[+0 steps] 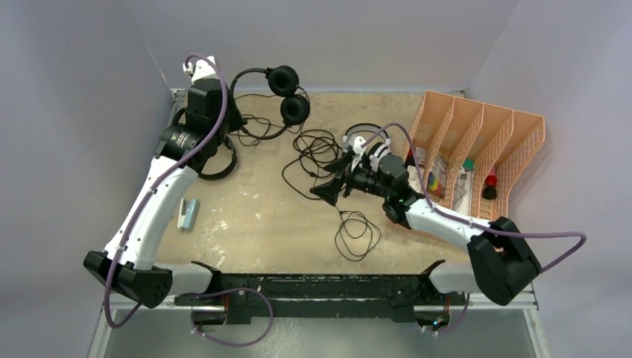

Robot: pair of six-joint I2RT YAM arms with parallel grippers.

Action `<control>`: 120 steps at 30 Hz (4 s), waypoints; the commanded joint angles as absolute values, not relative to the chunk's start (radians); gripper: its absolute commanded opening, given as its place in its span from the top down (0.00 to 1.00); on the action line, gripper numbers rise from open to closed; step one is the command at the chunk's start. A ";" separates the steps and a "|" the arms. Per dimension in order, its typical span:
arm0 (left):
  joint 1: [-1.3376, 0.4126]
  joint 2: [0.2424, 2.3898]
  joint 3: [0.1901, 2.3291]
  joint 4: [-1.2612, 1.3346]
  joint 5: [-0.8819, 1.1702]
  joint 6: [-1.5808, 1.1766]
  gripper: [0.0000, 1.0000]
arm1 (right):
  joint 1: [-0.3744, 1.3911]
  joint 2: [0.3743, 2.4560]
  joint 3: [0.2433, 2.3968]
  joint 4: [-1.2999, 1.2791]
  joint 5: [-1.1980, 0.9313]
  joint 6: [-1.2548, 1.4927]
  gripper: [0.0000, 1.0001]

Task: Wrap the headphones
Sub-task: Wrap the headphones cable around the headphones.

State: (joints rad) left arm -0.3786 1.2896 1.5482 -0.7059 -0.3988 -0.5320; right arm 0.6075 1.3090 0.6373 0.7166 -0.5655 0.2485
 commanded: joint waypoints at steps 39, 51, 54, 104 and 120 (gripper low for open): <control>-0.316 1.339 1.944 -0.519 0.061 -0.627 1.00 | 0.665 1.350 0.737 0.905 -0.726 0.270 0.87; -0.314 1.304 1.794 -0.332 0.510 -0.499 1.00 | 0.618 1.282 0.898 0.284 -0.610 0.217 1.00; -0.314 1.229 1.696 -0.340 0.579 -0.448 1.00 | 0.512 1.248 0.896 0.229 -0.611 0.255 1.00; -0.863 1.275 1.231 -0.421 -1.094 0.009 1.00 | 0.423 1.519 1.411 0.058 -0.988 0.955 0.95; -0.861 1.320 1.302 -0.422 -0.969 -0.333 1.00 | 0.588 1.640 1.595 -0.226 -0.769 0.726 0.92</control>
State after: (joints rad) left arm -0.8589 1.3273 1.2343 -0.4656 -0.9726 -0.1757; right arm 0.5587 1.6482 1.5295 -0.1322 -0.8440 0.8219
